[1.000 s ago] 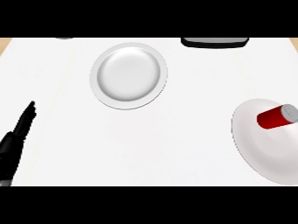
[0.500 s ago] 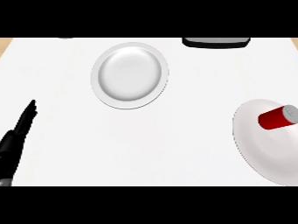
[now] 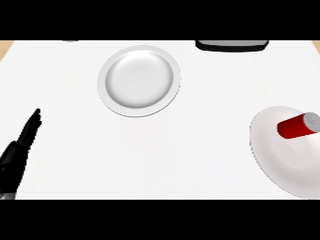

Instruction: Pick the can from the plate and place it in the plate

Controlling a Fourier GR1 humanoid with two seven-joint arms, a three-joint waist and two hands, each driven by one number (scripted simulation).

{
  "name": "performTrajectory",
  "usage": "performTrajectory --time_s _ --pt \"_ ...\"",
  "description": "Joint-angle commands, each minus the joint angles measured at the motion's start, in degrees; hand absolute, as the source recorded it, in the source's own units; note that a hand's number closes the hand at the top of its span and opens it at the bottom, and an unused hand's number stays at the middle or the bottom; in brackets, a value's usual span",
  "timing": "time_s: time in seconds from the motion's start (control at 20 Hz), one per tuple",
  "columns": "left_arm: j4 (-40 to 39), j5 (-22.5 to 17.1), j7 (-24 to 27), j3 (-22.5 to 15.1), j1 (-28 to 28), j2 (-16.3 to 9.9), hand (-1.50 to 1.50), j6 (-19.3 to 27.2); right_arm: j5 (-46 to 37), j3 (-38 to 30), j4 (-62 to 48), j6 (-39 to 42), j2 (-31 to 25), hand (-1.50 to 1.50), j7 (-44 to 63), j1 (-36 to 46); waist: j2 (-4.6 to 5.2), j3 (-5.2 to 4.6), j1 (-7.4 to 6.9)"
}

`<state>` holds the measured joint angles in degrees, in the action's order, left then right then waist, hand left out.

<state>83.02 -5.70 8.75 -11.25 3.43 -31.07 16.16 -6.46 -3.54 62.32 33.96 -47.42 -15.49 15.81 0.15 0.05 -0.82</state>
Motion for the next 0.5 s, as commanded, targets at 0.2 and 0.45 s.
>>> performTrajectory --time_s 0.2,0.45 --pt "-0.9 1.6 1.3 4.9 1.4 0.4 0.0 -4.4 -7.6 1.9 -7.4 2.6 4.0 -1.5 -3.5 5.9 -0.07 -0.03 0.18" --pt "6.9 4.3 -4.0 4.6 3.0 1.6 0.0 -3.6 -12.9 3.1 -10.0 -0.1 6.8 -1.5 -5.5 6.0 -0.09 0.01 -0.11"
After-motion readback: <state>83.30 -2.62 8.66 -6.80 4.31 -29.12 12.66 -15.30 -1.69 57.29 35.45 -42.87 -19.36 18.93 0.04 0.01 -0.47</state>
